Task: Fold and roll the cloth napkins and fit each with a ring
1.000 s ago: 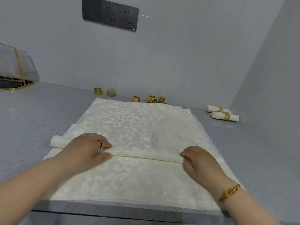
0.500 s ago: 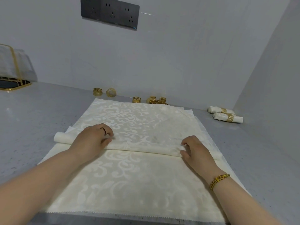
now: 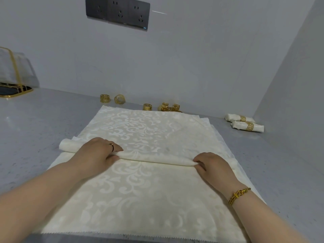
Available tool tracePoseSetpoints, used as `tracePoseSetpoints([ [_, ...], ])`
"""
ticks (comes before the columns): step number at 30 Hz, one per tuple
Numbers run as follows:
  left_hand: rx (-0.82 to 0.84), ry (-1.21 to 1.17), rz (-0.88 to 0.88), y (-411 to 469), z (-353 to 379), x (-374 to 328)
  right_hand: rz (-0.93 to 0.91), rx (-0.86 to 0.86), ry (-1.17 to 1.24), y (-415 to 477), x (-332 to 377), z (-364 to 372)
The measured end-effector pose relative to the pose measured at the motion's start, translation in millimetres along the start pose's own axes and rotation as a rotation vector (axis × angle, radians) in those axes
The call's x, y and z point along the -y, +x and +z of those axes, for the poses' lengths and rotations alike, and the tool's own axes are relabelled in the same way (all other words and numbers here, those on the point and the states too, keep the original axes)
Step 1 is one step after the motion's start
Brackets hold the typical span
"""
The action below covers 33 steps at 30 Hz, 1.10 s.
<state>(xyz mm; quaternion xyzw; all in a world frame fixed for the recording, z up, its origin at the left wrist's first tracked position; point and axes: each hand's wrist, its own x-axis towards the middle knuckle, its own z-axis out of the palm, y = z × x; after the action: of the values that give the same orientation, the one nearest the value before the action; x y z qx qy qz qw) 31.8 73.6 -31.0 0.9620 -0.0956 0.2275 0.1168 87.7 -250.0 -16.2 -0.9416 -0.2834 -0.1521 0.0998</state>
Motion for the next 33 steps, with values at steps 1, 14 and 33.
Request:
tracePoseSetpoints([
  [1, -0.015, 0.005, 0.063, -1.6, -3.0, 2.2, -0.032, -0.012, -0.022, -2.1, -1.2, -0.8],
  [14, 0.082, -0.192, -0.121, -34.1, -20.5, -17.0, 0.095, 0.09, 0.145, -28.2, 9.8, -21.0],
  [33, 0.12, -0.263, -0.164, -0.7, -8.3, -12.0, 0.183, 0.133, 0.35, 6.5, 1.1, -11.0],
])
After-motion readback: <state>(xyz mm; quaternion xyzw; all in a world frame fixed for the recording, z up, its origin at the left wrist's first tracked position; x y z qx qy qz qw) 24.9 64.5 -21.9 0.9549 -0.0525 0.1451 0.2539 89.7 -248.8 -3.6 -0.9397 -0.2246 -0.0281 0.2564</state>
